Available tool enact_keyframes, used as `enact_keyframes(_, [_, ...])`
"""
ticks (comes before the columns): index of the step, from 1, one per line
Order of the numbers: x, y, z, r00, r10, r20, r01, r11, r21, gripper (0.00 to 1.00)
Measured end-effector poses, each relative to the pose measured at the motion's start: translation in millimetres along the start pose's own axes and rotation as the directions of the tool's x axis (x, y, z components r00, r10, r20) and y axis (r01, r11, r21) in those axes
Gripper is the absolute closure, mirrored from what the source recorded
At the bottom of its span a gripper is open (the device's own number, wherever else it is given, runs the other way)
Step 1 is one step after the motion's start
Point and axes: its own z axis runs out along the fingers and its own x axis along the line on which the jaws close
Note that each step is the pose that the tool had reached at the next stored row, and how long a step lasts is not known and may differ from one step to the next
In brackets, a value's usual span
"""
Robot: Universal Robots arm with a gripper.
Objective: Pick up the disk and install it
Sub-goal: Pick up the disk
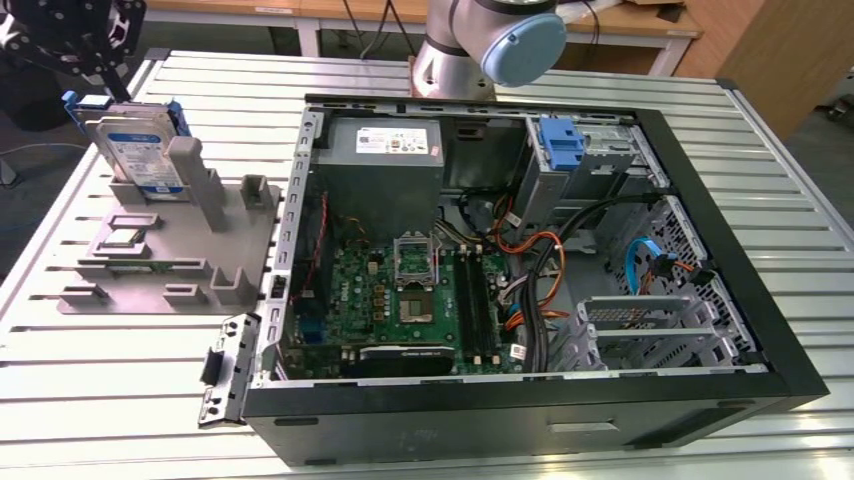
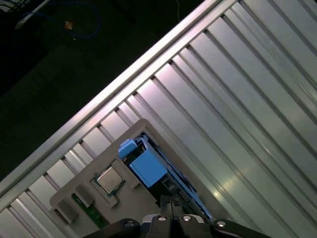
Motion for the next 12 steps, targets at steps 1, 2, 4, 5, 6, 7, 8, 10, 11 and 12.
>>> enact_keyframes(1, [0.0,0.0,0.0,0.9999,-0.015,-0.0017,0.015,0.9999,0.0007,0.9])
enact_keyframes(2, [0.0,0.0,0.0,0.9995,-0.032,-0.003,0.032,0.9995,0.0013,0.9])
enact_keyframes(4, [0.0,0.0,0.0,0.998,-0.064,-0.005,0.064,0.998,0.0021,0.9])
enact_keyframes(5, [0.0,0.0,0.0,0.9968,-0.08,-0.0059,0.08,0.9968,0.0024,0.9])
enact_keyframes(6, [0.0,0.0,0.0,0.9953,-0.096,-0.0068,0.096,0.9953,0.0026,0.9])
enact_keyframes(7, [0.0,0.0,0.1,0.9936,-0.113,-0.0077,0.113,0.9936,0.0029,0.9])
enact_keyframes(8, [0.0,0.0,0.1,0.9915,-0.13,-0.0086,0.13,0.9915,0.0031,0.9])
enact_keyframes(10, [0.0,0.0,0.1,0.9865,-0.163,-0.0104,0.164,0.9865,0.0035,0.9])
enact_keyframes(11, [0.0,0.0,0.1,0.9837,-0.18,-0.0114,0.18,0.9837,0.0037,0.9])
enact_keyframes(12, [0.0,0.0,0.1,0.9805,-0.196,-0.0122,0.196,0.9806,0.0039,0.9])
